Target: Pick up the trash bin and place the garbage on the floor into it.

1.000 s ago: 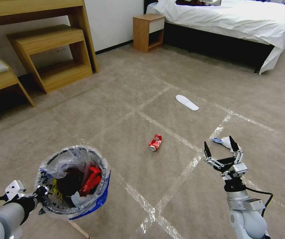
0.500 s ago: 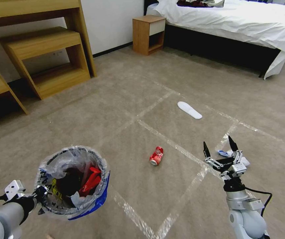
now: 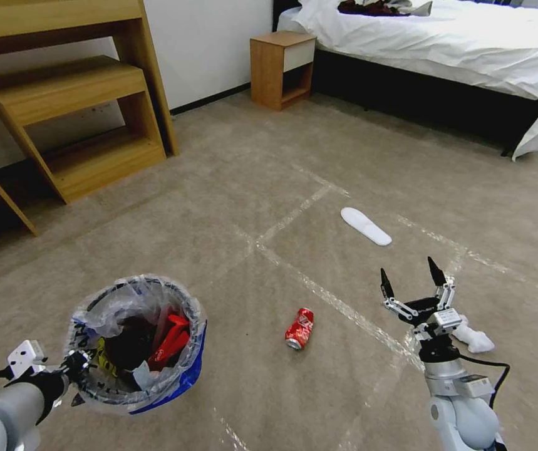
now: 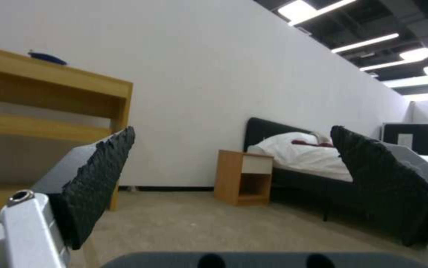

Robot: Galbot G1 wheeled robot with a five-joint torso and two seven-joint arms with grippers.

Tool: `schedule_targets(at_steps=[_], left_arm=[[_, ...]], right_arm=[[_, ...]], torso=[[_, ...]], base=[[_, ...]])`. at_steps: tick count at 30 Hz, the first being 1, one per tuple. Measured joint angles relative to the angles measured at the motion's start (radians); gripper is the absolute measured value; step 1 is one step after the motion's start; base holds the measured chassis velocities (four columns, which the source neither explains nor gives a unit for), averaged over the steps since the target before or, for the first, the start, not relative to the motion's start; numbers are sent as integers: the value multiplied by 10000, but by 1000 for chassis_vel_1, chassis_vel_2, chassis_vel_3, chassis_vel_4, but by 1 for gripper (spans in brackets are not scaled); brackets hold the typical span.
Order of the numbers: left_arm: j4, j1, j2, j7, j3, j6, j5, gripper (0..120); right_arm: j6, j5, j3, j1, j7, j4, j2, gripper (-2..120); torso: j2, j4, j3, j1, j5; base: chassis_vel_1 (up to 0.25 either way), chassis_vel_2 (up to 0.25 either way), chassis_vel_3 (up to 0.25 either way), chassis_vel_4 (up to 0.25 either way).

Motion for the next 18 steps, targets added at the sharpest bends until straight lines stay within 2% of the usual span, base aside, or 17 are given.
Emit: schedule_targets(at_steps=[7, 18], left_arm=[[-3, 6, 43, 0, -6, 0, -24, 0], [-41, 75, 17, -2, 14, 0, -24, 0]], right_arm=[[6, -265, -81, -1, 459, 37, 4, 100], [17, -408, -147, -100, 584, 197, 46, 100]], torso=[[0, -1, -1, -1, 0], [0, -1, 1, 0, 0]], base=[[0, 0, 0, 0], [0, 0, 0, 0]])
